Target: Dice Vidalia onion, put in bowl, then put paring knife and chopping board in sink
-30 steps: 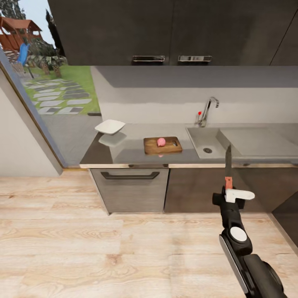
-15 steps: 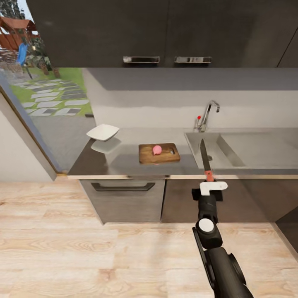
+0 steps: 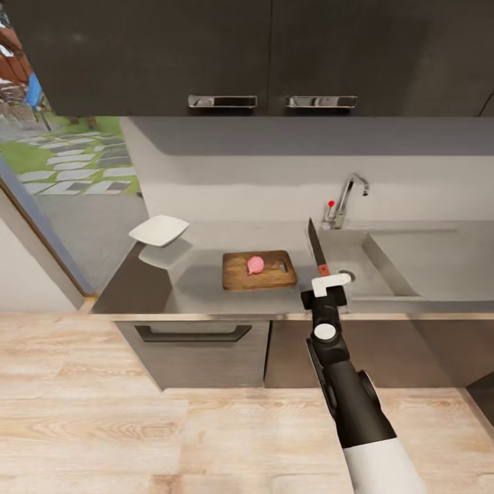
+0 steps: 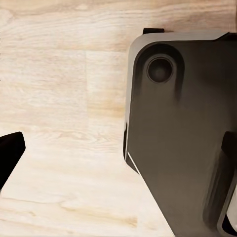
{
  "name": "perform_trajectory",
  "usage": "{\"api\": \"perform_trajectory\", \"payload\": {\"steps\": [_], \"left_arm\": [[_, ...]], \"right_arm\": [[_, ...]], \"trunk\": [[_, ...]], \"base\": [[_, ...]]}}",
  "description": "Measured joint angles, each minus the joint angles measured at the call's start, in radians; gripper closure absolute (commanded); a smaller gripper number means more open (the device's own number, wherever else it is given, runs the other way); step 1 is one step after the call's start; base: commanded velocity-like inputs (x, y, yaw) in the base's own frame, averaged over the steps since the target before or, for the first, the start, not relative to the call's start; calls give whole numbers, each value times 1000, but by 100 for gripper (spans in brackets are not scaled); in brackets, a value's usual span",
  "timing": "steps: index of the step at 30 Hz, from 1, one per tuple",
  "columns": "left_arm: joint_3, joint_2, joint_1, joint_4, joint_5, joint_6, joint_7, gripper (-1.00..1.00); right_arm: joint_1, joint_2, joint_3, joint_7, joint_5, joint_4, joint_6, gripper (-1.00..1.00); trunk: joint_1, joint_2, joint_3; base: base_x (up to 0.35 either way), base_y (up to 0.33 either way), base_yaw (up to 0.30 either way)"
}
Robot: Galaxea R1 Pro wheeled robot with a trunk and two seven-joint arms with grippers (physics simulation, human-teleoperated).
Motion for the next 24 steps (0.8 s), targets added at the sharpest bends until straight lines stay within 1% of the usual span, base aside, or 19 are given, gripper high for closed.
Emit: {"api": "perform_trajectory", "payload": {"steps": [2, 3, 4, 5, 6, 7, 8, 10, 11, 13, 14, 16, 17, 20, 22, 24], "left_arm": [[0, 0, 0, 0, 0, 0, 0, -100], [0, 0, 0, 0, 0, 0, 0, -100], [0, 0, 0, 0, 0, 0, 0, -100], [0, 0, 0, 0, 0, 0, 0, -100], [0, 0, 0, 0, 0, 0, 0, -100], [0, 0, 0, 0, 0, 0, 0, -100], [0, 0, 0, 0, 0, 0, 0, -100], [1, 0, 0, 0, 0, 0, 0, -100], [0, 0, 0, 0, 0, 0, 0, -100], [0, 0, 0, 0, 0, 0, 0, -100], [0, 0, 0, 0, 0, 0, 0, -100], [0, 0, 0, 0, 0, 0, 0, -100], [0, 0, 0, 0, 0, 0, 0, -100], [0, -1, 0, 0, 0, 0, 0, -100], [0, -1, 0, 0, 0, 0, 0, -100], [1, 0, 0, 0, 0, 0, 0, -100]], "right_arm": [[-47, 0, 2, 0, 1, 14, 28, 100], [-61, 0, 5, 0, 1, 17, 39, 100], [-85, 0, 14, 1, 3, 21, 64, 100], [-109, 0, 31, 1, 4, 25, 89, 100], [-135, 0, 57, 1, 5, 32, 113, 100], [-162, 0, 90, 0, 6, 43, 134, 100], [-176, 0, 109, 0, 7, 50, 144, 100], [-237, 0, 185, -1, 9, 86, 186, 100], [-283, 0, 233, -1, 10, 126, 215, 100], [-341, 0, 287, 0, 10, 198, 237, 100], [-360, 0, 309, 0, 10, 240, 243, 100], [-381, 0, 362, 1, 9, 323, 248, 100], [-384, 0, 380, 1, 11, 343, 249, 100], [-393, 0, 505, 1, 10, 427, 249, 100], [-395, 0, 584, 1, 11, 457, 248, 100], [-395, 0, 623, 1, 12, 468, 247, 100]], "trunk": [[0, 0, 0], [0, 0, 0], [0, 0, 0], [0, 0, 0], [0, 0, 0], [0, 0, 0], [0, 0, 0], [0, 0, 0], [0, 0, 0], [0, 0, 0], [0, 0, 0], [0, 0, 0], [0, 0, 0], [0, 0, 0], [0, 0, 0], [0, 0, 0]], "base": [[276, -3, 0], [276, -2, 0], [276, -1, 0], [273, -7, 0], [265, -35, 0], [261, -48, 0], [255, -67, 0], [243, -85, 0], [221, -82, 0], [178, -46, 0], [122, -23, 0], [70, -13, 0], [40, -8, 0], [17, -3, 0], [6, -1, 0], [3, -1, 0]]}}
